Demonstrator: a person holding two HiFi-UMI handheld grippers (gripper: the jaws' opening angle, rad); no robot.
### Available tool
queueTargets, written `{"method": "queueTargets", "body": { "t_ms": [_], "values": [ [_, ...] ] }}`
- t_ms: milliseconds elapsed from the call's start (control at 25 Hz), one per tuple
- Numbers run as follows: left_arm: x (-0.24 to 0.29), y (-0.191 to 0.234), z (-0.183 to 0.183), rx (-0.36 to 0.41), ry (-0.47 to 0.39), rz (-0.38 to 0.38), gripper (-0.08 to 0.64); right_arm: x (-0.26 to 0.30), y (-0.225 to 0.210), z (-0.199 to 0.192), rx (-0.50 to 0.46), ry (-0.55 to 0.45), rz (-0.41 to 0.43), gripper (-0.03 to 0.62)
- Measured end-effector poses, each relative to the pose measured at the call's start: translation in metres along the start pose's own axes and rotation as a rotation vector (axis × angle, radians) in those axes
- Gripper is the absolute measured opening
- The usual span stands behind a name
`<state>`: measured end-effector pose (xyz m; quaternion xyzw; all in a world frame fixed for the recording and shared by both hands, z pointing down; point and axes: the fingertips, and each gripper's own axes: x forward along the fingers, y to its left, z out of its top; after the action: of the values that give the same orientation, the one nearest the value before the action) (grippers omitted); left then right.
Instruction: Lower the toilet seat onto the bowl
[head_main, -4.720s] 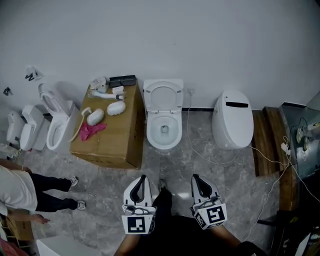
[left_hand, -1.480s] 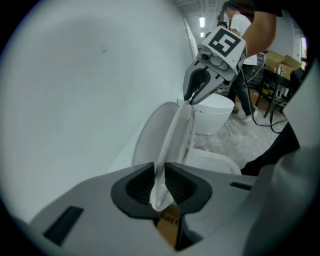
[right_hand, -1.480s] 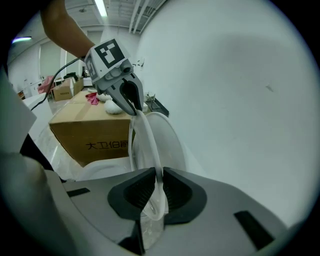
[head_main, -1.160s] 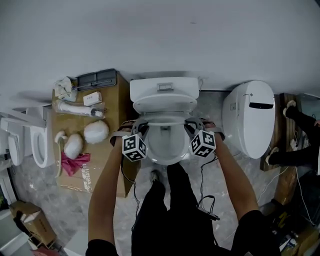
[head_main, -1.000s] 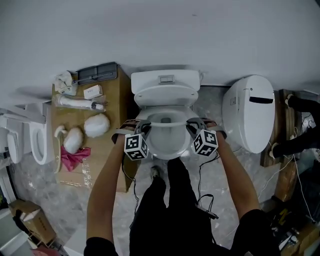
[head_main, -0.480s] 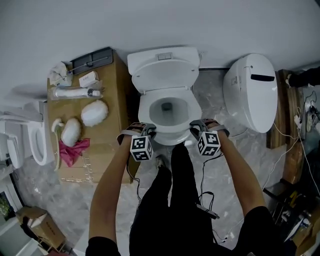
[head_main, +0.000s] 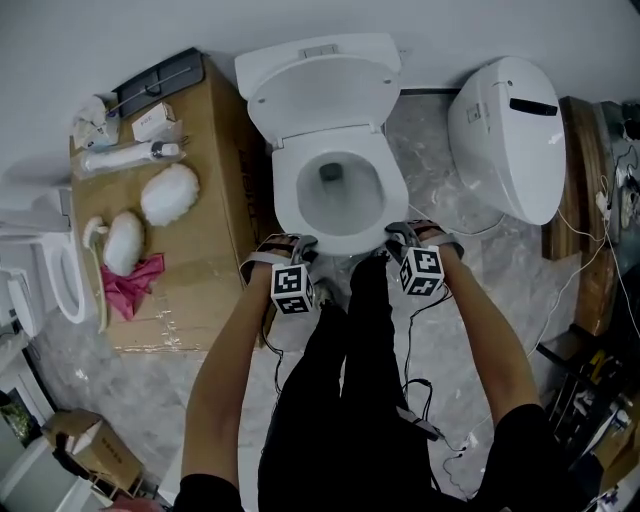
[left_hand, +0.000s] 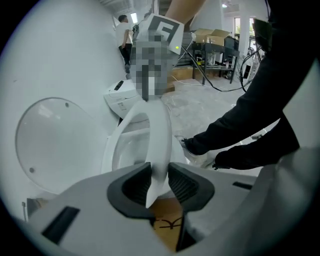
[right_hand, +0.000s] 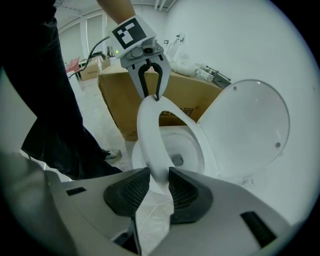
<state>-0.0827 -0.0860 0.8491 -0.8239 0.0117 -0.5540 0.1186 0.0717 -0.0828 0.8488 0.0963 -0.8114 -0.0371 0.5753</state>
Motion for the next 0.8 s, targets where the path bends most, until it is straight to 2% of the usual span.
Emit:
{"method": "queueTargets", "body": {
  "t_ms": [240,400,800],
  "values": [
    [0.029,-0.027,-0.010,0.054,0.036,-0.024,0.123,0.032,0.025,-0.014,0.024,0.020,0.042,0.172],
    [0.051,-0.044,-0.014,0.056,0.034,-0.054,0.130,0.058,0.039,-0.025,0.022,0.041,0.064,0.196],
    [0.106,-0.080,-0.034,0.063,0.089,-0.129,0.133,0.121,0.066,-0.047,-0.031,0.077,0.121,0.261]
  ]
}}
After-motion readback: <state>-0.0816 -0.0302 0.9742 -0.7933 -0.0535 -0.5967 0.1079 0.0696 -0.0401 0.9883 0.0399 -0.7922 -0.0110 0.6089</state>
